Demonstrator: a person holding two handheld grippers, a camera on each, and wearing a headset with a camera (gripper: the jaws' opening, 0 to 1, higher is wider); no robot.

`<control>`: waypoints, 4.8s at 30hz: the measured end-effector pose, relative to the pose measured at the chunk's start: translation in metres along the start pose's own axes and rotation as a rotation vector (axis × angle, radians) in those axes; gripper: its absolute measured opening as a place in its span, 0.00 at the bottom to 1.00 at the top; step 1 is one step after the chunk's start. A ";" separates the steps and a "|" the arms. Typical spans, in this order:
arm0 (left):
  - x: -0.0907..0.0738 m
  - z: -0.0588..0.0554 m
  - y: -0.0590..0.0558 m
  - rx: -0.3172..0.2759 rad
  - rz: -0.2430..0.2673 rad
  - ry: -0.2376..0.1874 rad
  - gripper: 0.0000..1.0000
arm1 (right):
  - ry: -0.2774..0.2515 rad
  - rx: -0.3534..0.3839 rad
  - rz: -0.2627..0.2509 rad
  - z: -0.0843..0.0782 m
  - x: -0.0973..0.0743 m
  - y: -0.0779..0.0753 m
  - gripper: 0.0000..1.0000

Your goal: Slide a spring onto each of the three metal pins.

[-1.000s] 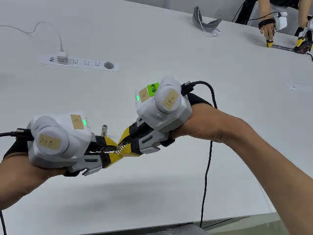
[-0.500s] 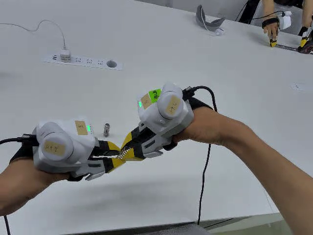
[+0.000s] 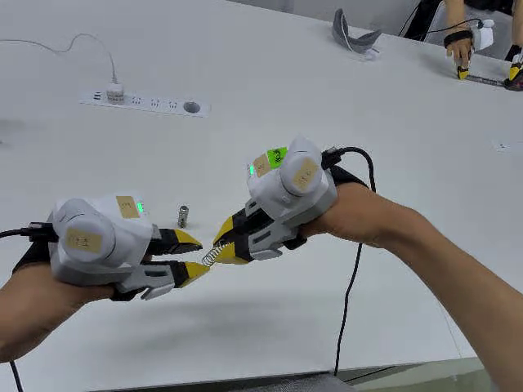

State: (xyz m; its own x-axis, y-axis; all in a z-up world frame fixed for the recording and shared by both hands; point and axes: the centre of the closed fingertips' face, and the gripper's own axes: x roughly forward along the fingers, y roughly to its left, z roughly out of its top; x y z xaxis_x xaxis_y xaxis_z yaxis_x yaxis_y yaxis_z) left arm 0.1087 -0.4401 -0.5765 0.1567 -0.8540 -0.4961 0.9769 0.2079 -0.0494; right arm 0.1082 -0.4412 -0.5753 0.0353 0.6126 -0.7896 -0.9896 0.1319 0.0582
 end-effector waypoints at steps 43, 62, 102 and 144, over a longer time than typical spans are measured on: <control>-0.042 -0.052 0.042 -0.198 0.188 0.023 0.42 | 0.065 0.099 -0.104 -0.064 -0.016 -0.066 0.12; -0.066 -0.066 0.057 -0.268 0.277 0.028 0.61 | 0.113 0.113 -0.133 -0.081 -0.006 -0.101 0.12; -0.091 -0.094 0.056 -0.355 0.350 0.058 0.77 | 0.184 0.067 -0.119 -0.088 0.030 -0.123 0.12; -0.096 -0.098 0.054 -0.371 0.350 0.063 0.75 | 0.271 0.030 -0.083 -0.111 0.073 -0.127 0.13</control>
State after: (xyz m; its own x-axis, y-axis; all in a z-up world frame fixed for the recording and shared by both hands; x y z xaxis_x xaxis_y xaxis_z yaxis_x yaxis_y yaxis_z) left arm 0.1324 -0.3006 -0.6164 0.4453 -0.6748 -0.5885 0.7482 0.6415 -0.1695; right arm 0.2205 -0.5001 -0.7082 0.0731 0.3691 -0.9265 -0.9802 0.1981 0.0015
